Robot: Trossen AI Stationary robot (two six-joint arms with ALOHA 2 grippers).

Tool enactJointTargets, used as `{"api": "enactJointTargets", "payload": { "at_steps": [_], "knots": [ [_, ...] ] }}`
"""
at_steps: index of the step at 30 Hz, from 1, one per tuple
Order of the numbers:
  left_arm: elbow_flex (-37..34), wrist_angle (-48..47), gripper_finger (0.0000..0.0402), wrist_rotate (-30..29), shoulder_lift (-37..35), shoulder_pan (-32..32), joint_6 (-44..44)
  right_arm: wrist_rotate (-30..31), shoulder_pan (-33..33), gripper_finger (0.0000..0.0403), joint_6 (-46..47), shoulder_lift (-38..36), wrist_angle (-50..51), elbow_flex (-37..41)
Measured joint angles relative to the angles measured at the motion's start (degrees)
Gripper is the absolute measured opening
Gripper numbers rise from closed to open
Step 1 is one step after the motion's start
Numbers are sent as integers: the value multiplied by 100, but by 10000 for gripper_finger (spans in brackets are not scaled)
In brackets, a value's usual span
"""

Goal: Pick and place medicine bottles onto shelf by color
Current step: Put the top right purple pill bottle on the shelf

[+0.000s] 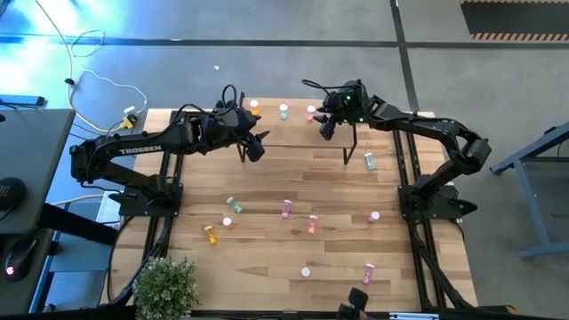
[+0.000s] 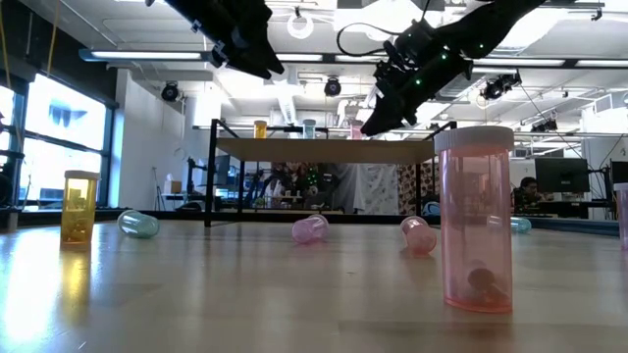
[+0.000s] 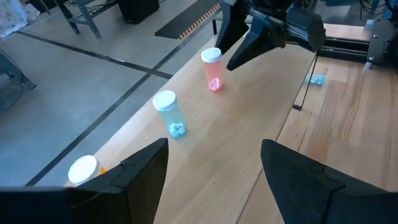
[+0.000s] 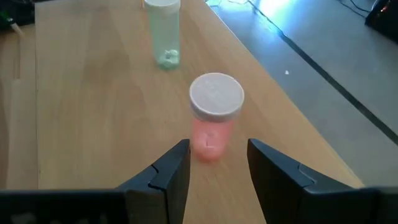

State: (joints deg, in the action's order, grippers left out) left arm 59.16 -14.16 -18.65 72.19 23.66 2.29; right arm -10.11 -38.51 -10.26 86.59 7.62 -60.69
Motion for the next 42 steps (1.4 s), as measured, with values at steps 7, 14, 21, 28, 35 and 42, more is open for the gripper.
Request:
{"api": "enactJointTargets", "payload": {
  "at_steps": [7, 14, 21, 28, 35, 42],
  "knots": [
    [-2, -1, 246, 0, -1, -1, 93, 1, 116, 152, 296, -257, 616, 0],
    [0, -1, 246, 114, 1, 0, 96, 9, 489, 152, 1327, -1074, 1494, -2],
    [0, -68, 246, 308, 0, -5, 332, -7, 1238, 152, 2907, -1896, 2678, -2],
    [0, -110, 246, 426, -1, -6, 330, -42, 2143, 152, 4343, -2428, 3740, -2],
    [-2, -110, 246, 803, -1, -8, 245, 67, 2867, 152, 4971, -2519, 4595, -2],
    [-2, -110, 246, 813, -1, -8, 240, 272, 3470, 152, 5537, -2474, 5578, 10]
  ]
}}
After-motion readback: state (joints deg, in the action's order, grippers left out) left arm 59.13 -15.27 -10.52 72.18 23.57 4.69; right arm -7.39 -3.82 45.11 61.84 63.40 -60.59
